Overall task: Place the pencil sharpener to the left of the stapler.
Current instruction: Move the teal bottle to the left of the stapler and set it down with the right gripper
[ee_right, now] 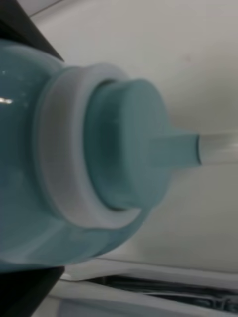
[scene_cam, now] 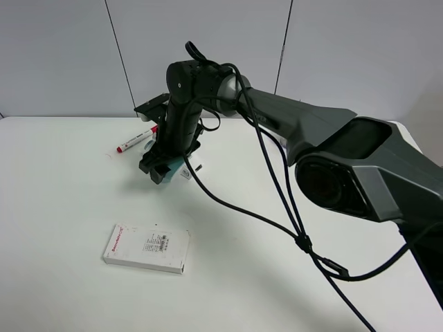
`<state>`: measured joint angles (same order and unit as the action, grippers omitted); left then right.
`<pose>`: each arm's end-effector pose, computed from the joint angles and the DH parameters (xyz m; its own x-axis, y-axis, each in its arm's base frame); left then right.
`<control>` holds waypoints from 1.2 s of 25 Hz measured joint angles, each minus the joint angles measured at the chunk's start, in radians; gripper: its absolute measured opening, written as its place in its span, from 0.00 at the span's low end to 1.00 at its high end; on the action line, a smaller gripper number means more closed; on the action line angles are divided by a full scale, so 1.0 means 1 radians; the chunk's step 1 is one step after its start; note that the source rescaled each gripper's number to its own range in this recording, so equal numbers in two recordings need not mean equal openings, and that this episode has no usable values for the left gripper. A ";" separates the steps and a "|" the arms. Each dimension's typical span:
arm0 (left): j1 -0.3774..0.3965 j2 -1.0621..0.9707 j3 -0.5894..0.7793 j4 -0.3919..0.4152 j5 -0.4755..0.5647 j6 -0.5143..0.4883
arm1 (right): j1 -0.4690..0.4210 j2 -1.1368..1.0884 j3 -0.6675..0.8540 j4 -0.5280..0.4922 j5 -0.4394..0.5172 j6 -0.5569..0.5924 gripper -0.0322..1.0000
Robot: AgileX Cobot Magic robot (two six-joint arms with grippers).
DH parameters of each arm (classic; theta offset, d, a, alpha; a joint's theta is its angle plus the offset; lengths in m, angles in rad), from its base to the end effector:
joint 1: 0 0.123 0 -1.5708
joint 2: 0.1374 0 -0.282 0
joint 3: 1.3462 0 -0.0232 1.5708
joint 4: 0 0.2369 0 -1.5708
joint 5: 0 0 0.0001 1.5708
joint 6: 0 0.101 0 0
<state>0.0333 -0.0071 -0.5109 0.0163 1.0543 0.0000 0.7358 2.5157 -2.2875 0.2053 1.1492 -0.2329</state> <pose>-0.0071 0.0012 0.2696 -0.4342 -0.0064 -0.9008 -0.0426 0.9990 0.0134 0.3691 0.3596 0.1499 -0.5999 -0.7385 -0.3078 -0.7958 0.5905 0.1344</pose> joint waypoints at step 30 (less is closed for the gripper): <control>0.000 0.000 0.000 0.000 0.000 0.000 | 0.000 0.071 -0.013 0.028 0.051 0.047 0.03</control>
<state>0.0333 -0.0071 -0.5109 0.0163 1.0543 0.0000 0.7358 2.5870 -2.3008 0.2331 1.2000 -0.1856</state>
